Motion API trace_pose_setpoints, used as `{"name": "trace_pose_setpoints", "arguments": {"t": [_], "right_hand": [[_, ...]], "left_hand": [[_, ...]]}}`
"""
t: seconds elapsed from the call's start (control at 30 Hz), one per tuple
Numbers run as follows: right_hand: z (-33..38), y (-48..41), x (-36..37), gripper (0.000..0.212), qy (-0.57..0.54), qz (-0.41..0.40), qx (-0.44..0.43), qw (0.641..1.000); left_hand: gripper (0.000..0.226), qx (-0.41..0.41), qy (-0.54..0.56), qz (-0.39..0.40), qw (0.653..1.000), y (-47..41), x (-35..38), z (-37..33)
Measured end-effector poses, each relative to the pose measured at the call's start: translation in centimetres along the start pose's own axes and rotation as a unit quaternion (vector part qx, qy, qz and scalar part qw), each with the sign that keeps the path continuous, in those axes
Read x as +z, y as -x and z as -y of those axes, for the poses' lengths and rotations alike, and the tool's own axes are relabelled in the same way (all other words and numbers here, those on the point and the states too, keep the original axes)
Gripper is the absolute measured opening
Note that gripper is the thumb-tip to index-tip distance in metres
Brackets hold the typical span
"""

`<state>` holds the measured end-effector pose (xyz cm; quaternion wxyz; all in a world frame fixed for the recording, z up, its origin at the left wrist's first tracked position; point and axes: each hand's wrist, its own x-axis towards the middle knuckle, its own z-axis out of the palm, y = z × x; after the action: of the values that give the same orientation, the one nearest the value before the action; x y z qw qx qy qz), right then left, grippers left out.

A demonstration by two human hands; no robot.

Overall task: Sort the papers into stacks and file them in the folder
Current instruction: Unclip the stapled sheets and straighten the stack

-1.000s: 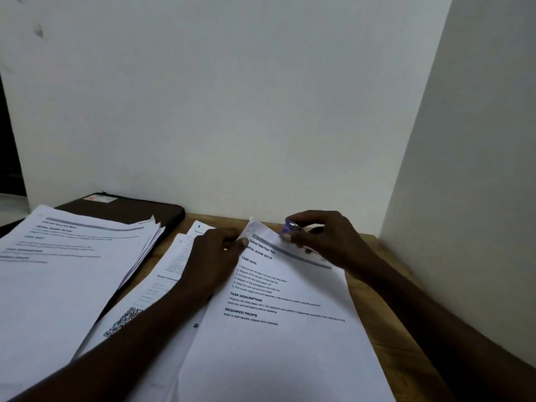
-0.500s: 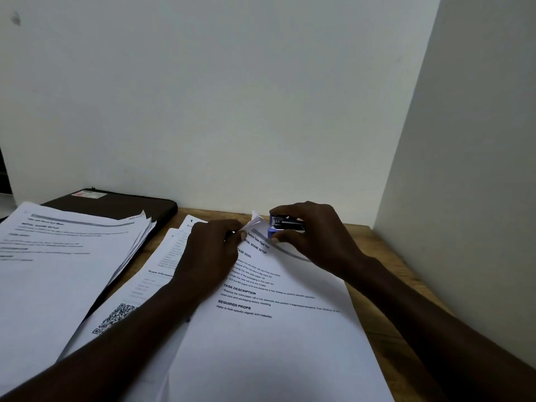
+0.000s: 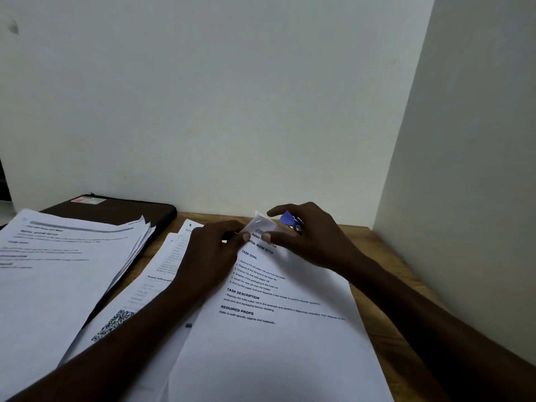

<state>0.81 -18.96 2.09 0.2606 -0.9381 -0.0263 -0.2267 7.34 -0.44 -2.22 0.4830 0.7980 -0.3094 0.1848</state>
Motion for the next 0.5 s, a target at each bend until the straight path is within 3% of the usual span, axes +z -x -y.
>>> {"name": "trace_pose_setpoints", "arguments": {"t": [0.17,0.37,0.5], "right_hand": [[-0.23,0.00,0.09,0.013,-0.001,-0.011,-0.020,1.000],[0.32,0.27,0.51,0.020,-0.043,-0.049,-0.030,0.997],[0.28,0.12,0.82,0.016,-0.032,-0.035,-0.029,0.998]], "left_hand": [[0.027,0.016,0.045,0.037,0.998,0.05,0.36,-0.14],[0.029,0.006,0.071,0.038,0.997,0.10,0.56,-0.52],[0.014,-0.037,0.137,0.026,0.990,-0.06,0.45,-0.47]]}}
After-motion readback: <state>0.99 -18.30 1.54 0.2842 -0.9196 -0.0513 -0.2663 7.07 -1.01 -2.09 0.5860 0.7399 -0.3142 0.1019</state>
